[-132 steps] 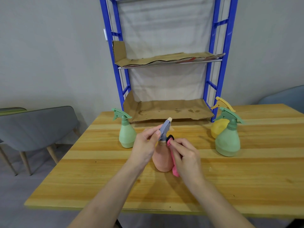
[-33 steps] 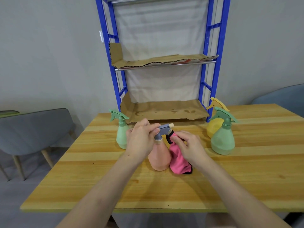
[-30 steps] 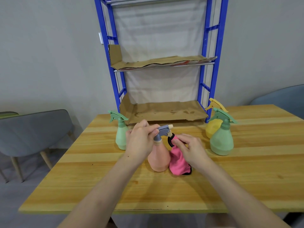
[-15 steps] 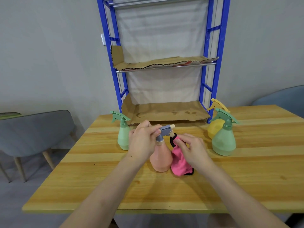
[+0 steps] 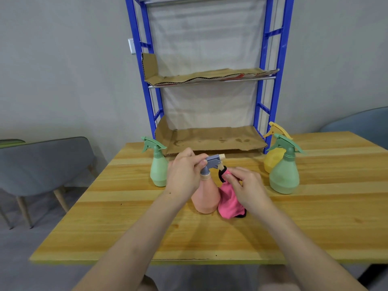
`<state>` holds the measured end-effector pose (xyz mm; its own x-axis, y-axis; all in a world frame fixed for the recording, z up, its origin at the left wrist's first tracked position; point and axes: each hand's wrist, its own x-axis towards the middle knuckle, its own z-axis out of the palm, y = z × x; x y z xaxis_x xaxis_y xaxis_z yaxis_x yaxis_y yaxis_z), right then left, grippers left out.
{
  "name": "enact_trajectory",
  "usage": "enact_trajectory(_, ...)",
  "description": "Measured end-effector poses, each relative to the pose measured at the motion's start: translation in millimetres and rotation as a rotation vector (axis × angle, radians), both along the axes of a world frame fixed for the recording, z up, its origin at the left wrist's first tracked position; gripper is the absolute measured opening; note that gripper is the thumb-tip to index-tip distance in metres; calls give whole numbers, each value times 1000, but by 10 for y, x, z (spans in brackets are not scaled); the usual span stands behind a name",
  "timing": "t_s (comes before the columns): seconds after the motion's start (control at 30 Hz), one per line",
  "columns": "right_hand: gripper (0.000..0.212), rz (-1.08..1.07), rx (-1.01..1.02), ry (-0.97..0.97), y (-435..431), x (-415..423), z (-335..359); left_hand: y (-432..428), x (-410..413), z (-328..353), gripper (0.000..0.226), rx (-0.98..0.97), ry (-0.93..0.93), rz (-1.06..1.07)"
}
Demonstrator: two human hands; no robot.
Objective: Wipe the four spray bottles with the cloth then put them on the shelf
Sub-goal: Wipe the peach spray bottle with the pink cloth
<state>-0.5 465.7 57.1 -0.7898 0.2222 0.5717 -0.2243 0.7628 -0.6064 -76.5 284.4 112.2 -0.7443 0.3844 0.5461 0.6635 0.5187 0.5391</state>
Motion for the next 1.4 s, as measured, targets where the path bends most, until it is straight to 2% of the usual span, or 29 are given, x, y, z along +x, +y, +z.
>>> enact_trajectory(0.17, 15, 15, 87, 53, -120, -93, 234, -23, 14, 33, 21, -50, 10, 27)
enact_trajectory(0.27, 13, -9, 58, 89, -169, -89, 161, -26, 27, 33, 21, -52, 10, 27)
enact_trajectory(0.4, 14, -73, 24, 8, -64, -19, -12, -19, 71, 27, 21, -11, -17, 41)
enact_trajectory(0.53, 20, -142, -151, -1, 42, 132, -115, -25, 103, 38, 21, 56, -108, 51)
enact_trajectory(0.67, 22, -91, -316, 26, -15, 280, -72, -14, 119, 44, 21, 138, -173, 13)
enact_trajectory(0.73, 12, -72, -414, 60, -160, 317, 0, -37, 137, 5, 21, 235, -208, -16)
enact_trajectory(0.8, 11, -55, -521, 96, -303, 336, 38, -98, 161, -94, 23, 379, -250, -21)
enact_trajectory(0.9, 11, -29, -612, 97, -467, 304, -4, -204, 270, -322, 38, 536, -288, 0)
enact_trajectory(0.97, 11, -89, -547, 124, -530, 251, -67, -241, 345, -475, 46, 603, -323, 33)
enact_trajectory(1.0, 10, -118, -507, 139, -556, 224, -98, -251, 367, -538, 43, 606, -340, 48)
enact_trajectory(1.07, 8, -123, -475, 145, -603, 189, -138, -242, 376, -622, 28, 540, -359, 48)
enact_trajectory(1.13, 8, -104, -417, 131, -629, 163, -178, -229, 341, -670, 27, 454, -346, 30)
enact_trajectory(1.3, 31, -62, -242, 26, -634, 151, -366, -177, 202, -625, 25, 380, -291, 5)
enact_trajectory(1.4, 41, -84, -213, -65, -599, 180, -389, -150, 162, -584, 24, 375, -302, 17)
